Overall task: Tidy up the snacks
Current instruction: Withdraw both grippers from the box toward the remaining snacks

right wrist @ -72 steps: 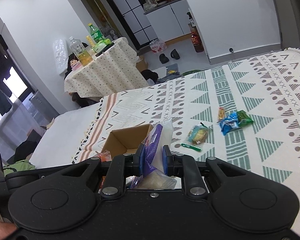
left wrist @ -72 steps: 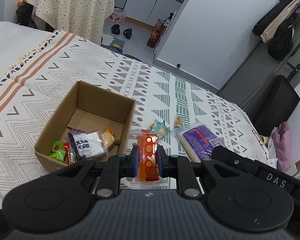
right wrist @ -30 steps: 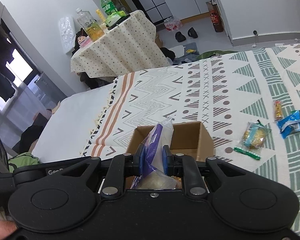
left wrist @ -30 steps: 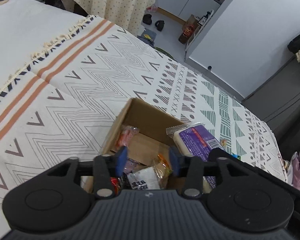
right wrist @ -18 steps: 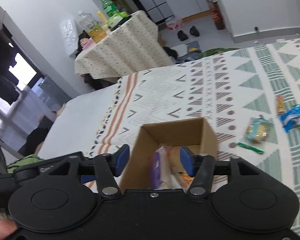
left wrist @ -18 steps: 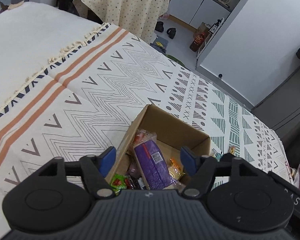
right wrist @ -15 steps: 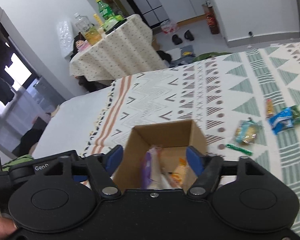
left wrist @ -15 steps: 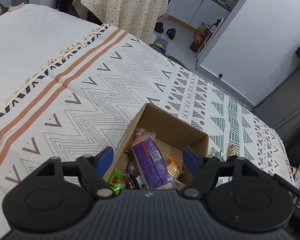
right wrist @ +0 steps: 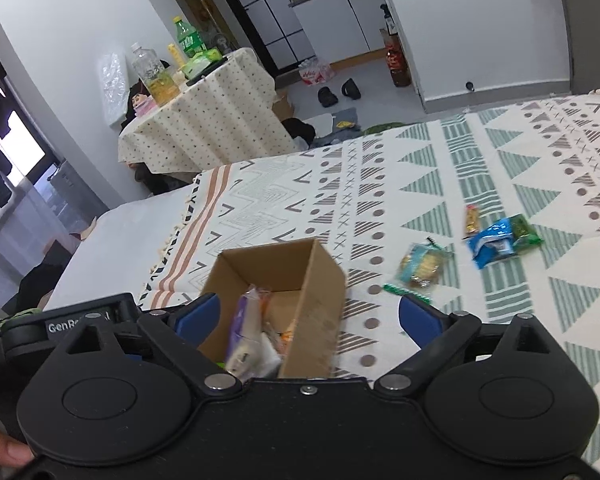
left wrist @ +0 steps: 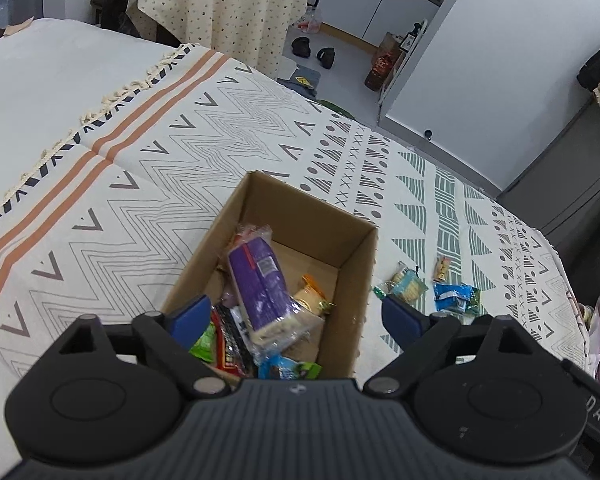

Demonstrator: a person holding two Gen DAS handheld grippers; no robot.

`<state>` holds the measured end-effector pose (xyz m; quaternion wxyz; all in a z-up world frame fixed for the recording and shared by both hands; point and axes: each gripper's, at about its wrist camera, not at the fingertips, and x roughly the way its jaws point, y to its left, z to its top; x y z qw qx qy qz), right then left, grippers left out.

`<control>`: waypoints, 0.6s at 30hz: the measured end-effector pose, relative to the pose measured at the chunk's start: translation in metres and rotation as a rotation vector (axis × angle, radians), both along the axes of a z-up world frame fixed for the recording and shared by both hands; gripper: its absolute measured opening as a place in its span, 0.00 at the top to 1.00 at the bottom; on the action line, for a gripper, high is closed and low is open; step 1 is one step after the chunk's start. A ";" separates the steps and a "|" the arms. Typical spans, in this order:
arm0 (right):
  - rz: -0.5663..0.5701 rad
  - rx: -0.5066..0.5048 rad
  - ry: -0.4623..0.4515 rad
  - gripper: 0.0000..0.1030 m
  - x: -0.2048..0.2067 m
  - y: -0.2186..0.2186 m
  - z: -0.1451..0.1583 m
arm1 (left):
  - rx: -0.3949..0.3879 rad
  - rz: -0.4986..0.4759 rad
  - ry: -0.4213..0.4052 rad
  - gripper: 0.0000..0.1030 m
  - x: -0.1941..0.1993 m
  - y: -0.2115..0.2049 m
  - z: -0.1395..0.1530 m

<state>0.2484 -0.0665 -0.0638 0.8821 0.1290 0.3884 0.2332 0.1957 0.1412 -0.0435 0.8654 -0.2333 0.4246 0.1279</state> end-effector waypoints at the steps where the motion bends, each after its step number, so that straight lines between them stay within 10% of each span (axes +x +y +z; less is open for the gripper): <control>1: -0.004 0.000 -0.003 0.04 -0.001 -0.006 0.000 | 0.004 0.002 0.000 0.07 0.000 -0.004 0.000; 18: -0.065 0.018 -0.017 0.04 0.002 -0.092 -0.013 | 0.039 -0.072 -0.024 0.00 0.011 -0.072 0.002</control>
